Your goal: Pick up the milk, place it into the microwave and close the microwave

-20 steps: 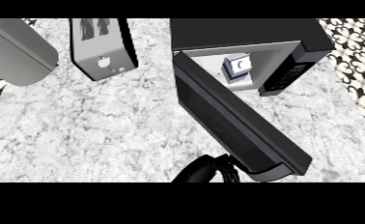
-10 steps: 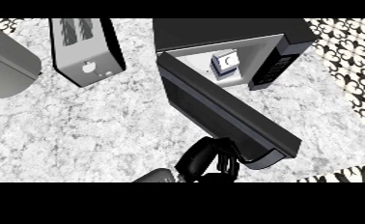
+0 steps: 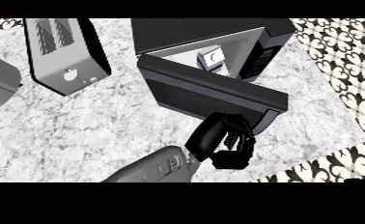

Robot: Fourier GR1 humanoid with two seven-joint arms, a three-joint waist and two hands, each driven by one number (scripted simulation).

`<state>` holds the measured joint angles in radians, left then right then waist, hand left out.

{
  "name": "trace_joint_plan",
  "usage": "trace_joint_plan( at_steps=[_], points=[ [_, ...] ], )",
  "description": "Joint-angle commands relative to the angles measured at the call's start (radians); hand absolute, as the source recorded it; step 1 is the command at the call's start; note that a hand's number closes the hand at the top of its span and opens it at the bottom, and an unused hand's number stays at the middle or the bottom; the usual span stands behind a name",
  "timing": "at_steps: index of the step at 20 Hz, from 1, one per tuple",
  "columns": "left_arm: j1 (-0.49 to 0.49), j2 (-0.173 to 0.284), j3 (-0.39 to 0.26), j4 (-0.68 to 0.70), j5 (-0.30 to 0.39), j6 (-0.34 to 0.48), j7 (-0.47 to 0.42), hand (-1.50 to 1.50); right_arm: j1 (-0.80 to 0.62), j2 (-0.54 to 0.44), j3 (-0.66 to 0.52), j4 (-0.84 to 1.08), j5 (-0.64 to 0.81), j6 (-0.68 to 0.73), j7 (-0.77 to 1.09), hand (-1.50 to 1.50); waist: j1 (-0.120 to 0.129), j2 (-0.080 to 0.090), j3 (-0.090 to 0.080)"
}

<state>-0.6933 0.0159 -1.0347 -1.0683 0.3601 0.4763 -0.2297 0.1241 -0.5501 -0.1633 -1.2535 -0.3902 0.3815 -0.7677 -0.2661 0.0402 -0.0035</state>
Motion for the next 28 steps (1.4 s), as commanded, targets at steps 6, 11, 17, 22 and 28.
trace_joint_plan(
  at_steps=[6,11,17,22,28],
  points=[
    [-0.172,-0.015,0.055,0.056,0.095,0.042,0.008,1.5,-0.061,-0.026,0.028,-0.049,-0.044,0.084,0.01,-1.5,-0.067,0.023,0.004],
    [-0.247,-0.015,0.079,0.103,0.137,0.055,0.022,1.5,-0.098,-0.052,0.028,-0.069,-0.088,0.115,0.043,-1.5,-0.096,0.031,0.006],
    [-0.318,-0.014,0.1,0.149,0.178,0.08,0.028,1.5,-0.137,-0.075,0.054,-0.098,-0.113,0.152,0.076,-1.5,-0.123,0.042,0.008],
    [-0.361,-0.015,0.106,0.187,0.21,0.09,0.024,1.5,-0.156,-0.083,0.084,-0.117,-0.142,0.196,0.106,-1.5,-0.137,0.053,0.011],
    [-0.412,-0.015,0.115,0.23,0.245,0.104,0.032,1.5,-0.196,-0.135,0.115,-0.181,-0.141,0.233,0.156,-1.5,-0.168,0.052,0.009]
  ],
)
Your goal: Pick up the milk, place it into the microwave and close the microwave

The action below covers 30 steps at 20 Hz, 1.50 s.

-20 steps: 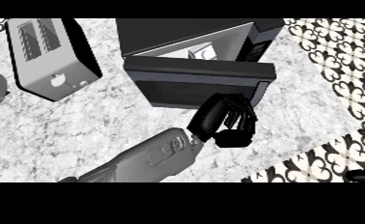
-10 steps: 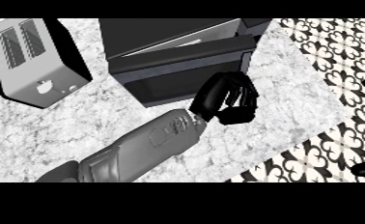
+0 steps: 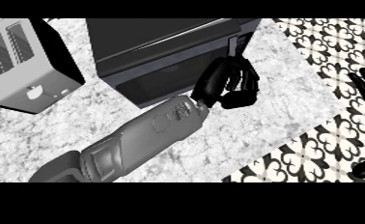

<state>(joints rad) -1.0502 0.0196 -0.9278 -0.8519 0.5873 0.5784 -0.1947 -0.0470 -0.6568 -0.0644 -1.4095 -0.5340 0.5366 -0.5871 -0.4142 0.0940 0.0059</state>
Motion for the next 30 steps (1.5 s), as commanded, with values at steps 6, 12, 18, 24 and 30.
trace_joint_plan(
  at_steps=[6,12,18,24,30],
  points=[
    [-0.106,-0.019,0.023,0.044,0.054,-0.011,-0.012,1.5,-0.075,-0.067,0.097,-0.15,0.028,0.171,-0.019,1.5,-0.02,0.0,0.004],
    [-0.131,-0.019,0.025,0.077,0.086,-0.001,-0.016,1.5,-0.085,-0.079,0.142,-0.239,0.016,0.182,0.021,1.5,-0.049,-0.001,0.004],
    [-0.138,-0.019,0.021,0.087,0.113,0.017,-0.021,1.5,-0.09,-0.082,0.165,-0.299,-0.001,0.169,0.056,1.5,-0.073,0.005,0.006],
    [-0.18,-0.019,0.028,0.129,0.133,0.012,-0.039,1.5,-0.078,-0.087,0.188,-0.369,-0.016,0.168,0.081,1.5,-0.096,0.002,0.007],
    [-0.213,-0.02,0.039,0.166,0.16,0.008,-0.054,1.5,-0.07,-0.091,0.206,-0.411,-0.03,0.166,0.105,1.5,-0.107,0.013,0.008]
  ],
)
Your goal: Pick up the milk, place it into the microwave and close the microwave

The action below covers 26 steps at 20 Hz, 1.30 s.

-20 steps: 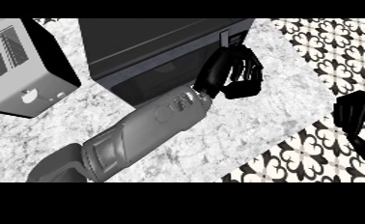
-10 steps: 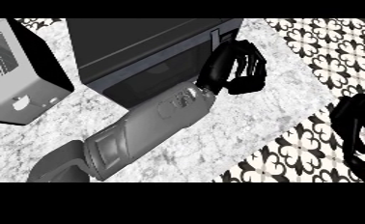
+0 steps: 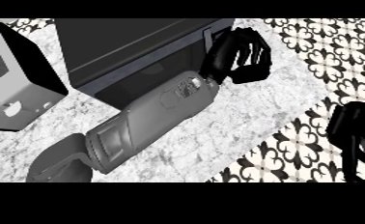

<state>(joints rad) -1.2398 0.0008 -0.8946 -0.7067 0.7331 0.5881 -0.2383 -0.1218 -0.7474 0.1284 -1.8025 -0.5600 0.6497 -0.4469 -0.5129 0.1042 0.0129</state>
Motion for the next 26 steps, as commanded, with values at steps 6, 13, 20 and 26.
trace_joint_plan(
  at_steps=[6,13,20,26],
  points=[
    [0.013,-0.001,0.041,0.082,0.101,0.01,0.071,1.5,0.045,-0.051,0.091,-0.06,0.012,0.101,0.043,1.5,0.03,0.029,-0.002],
    [0.113,-0.001,0.267,-0.011,0.366,-0.046,0.0,1.5,0.108,-0.02,0.137,-0.122,-0.017,0.067,0.066,1.5,0.093,0.033,-0.017],
    [0.178,-0.001,0.253,0.005,0.471,-0.159,-0.05,1.5,0.164,0.012,0.161,-0.191,-0.011,0.015,0.078,1.5,0.133,0.02,-0.014],
    [0.232,0.011,0.232,0.023,0.522,-0.25,-0.087,1.5,0.242,0.039,0.201,-0.249,0.011,-0.018,0.081,1.5,0.158,0.007,-0.013]
  ],
)
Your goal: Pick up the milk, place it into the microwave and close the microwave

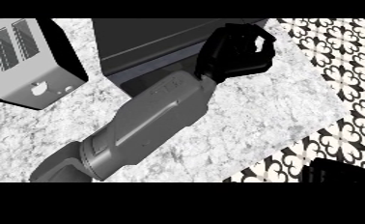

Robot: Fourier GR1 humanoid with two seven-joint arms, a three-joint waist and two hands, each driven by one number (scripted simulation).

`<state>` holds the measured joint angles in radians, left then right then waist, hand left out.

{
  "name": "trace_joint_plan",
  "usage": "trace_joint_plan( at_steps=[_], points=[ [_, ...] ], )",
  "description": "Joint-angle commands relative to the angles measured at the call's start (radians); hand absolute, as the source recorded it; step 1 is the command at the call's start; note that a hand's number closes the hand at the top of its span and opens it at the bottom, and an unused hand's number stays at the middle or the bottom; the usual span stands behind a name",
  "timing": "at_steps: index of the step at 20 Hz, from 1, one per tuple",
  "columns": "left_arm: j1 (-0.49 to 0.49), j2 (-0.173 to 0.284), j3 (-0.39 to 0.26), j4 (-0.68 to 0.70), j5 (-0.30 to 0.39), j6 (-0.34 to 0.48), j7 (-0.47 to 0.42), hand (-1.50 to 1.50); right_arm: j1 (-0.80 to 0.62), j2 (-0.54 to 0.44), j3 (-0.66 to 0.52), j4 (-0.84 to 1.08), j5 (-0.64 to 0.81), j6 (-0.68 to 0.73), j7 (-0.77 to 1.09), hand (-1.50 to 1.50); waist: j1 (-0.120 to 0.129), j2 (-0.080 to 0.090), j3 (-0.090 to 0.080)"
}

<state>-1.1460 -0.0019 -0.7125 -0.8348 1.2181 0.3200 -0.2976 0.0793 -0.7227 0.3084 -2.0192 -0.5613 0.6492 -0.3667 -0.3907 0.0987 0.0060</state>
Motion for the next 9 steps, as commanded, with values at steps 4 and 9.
trace_joint_plan(
  at_steps=[4,9],
  points=[
    [0.15,0.02,0.021,0.174,0.047,-0.035,-0.043,1.5,0.065,0.034,0.038,-0.08,0.031,-0.048,0.004,1.5,0.051,0.014,-0.008],
    [0.152,0.017,0.0,0.198,0.06,-0.086,-0.062,1.5,0.106,0.057,0.07,-0.129,0.074,-0.08,0.009,1.5,0.069,0.01,-0.007]
  ],
)
